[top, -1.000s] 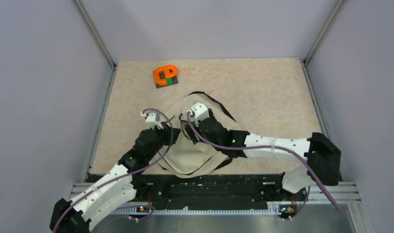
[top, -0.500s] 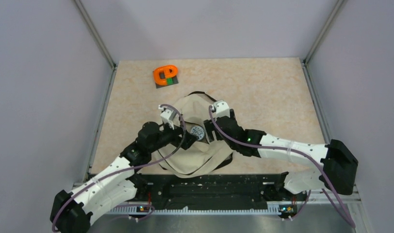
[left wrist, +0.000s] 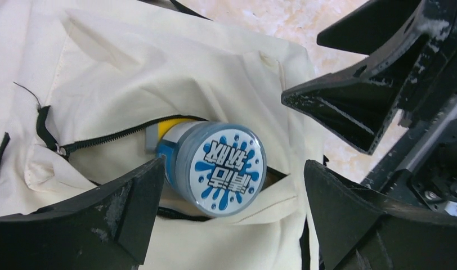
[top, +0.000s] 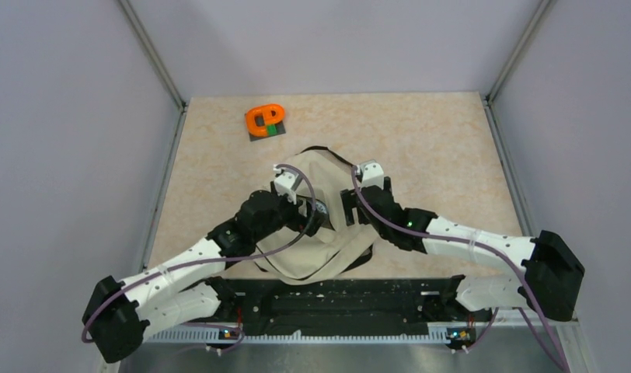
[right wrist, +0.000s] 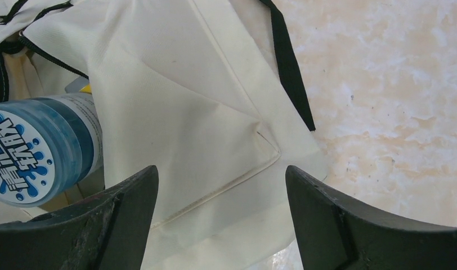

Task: Pack the student bag
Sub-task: Adjust the stationery in the student bag.

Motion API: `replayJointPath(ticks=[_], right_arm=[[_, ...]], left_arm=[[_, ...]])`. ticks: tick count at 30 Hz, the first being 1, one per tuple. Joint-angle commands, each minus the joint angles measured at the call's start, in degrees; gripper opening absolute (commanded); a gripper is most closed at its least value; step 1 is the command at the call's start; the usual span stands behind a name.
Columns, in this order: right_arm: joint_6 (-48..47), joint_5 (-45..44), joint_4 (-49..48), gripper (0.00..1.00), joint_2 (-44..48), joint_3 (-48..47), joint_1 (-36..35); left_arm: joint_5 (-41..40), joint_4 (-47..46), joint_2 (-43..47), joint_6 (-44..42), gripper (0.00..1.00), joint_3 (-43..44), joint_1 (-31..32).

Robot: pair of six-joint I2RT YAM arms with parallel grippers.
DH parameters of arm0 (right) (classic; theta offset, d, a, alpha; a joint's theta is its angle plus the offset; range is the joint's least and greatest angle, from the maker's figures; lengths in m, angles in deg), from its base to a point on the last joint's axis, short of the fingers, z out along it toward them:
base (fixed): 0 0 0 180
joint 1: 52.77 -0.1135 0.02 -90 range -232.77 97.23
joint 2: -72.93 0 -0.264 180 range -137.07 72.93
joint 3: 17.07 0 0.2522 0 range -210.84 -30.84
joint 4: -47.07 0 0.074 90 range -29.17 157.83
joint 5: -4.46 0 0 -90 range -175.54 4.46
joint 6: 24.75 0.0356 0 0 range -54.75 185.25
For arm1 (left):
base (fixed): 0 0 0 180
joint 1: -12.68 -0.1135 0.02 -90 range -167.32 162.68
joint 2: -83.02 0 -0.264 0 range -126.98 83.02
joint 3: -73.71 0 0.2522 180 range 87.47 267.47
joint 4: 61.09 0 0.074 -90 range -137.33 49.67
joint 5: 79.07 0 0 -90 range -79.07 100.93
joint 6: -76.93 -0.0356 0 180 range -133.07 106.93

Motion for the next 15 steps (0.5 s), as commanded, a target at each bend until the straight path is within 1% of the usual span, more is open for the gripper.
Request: replayJointPath(ticks=[1,3,6,10,12,15], right_arm=[[1.05,0.62,-1.63,0.81,1.63,1.05,0.50],[1.16,0.88,-1.88,0.81,2.10,1.58,0.48],[1.21,1.72,-2.58,0.82,2.76,2.46,0.59],[1.19,1.89,-3.02,0.82,3.05,3.07,0.68],[1.20,1.88,-2.98,0.82,3.23,3.20,0.77],[1.23,2.00,-3.34,0.82,3.65,3.57,0.86]], left_arm=[[-12.47,-1.16,-3.04,-3.06,0.98,4.66,4.17],[-16.03,-0.13,-5.23,-3.77,0.98,6.09,5.73],[-23.83,2.54,-10.04,-4.44,0.98,9.20,8.30],[-29.71,6.25,-14.65,-4.13,0.98,11.43,10.64],[-31.10,7.61,-16.07,-4.07,0.98,12.38,10.93],[-30.92,10.94,-17.97,-2.46,0.98,13.85,11.00]])
